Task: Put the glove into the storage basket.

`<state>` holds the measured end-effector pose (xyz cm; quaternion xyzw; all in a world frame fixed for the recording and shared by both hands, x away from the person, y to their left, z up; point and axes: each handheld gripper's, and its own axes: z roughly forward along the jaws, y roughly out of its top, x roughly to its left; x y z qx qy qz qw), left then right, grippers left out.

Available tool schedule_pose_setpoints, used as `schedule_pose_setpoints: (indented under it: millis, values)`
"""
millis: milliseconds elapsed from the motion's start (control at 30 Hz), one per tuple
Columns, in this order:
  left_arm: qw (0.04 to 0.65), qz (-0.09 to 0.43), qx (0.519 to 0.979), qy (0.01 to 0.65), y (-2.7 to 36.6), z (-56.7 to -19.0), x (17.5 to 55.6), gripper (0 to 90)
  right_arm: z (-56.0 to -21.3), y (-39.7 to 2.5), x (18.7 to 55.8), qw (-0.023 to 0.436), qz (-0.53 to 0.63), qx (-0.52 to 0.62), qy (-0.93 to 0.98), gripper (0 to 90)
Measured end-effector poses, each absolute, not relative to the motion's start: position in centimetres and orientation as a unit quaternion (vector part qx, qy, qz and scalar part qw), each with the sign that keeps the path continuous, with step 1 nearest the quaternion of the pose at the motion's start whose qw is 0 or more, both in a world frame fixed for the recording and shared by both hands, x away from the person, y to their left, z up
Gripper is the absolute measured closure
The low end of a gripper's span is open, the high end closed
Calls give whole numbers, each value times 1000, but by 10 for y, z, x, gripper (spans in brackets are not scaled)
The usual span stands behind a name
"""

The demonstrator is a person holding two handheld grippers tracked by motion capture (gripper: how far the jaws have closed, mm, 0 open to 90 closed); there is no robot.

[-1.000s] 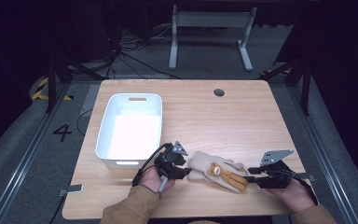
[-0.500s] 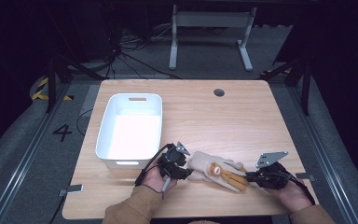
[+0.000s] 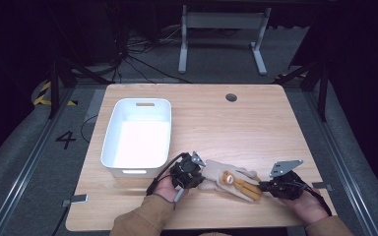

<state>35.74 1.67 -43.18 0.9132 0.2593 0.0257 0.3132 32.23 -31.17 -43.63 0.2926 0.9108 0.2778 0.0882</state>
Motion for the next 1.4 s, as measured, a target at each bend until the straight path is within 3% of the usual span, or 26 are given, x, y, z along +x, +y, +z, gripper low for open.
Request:
schedule_pose_setpoints:
  millis: [267, 900, 1400]
  values:
    - [326, 50, 914, 237, 19, -421, 350, 899, -432, -312, 320, 98, 281, 293, 909, 869]
    - [360, 103, 904, 206, 19, -394, 323, 900, -386, -324, 318, 178, 341, 302, 872, 878]
    - [325, 91, 918, 206, 21, -410, 315, 900, -394, -315, 343, 165, 339, 308, 873, 877]
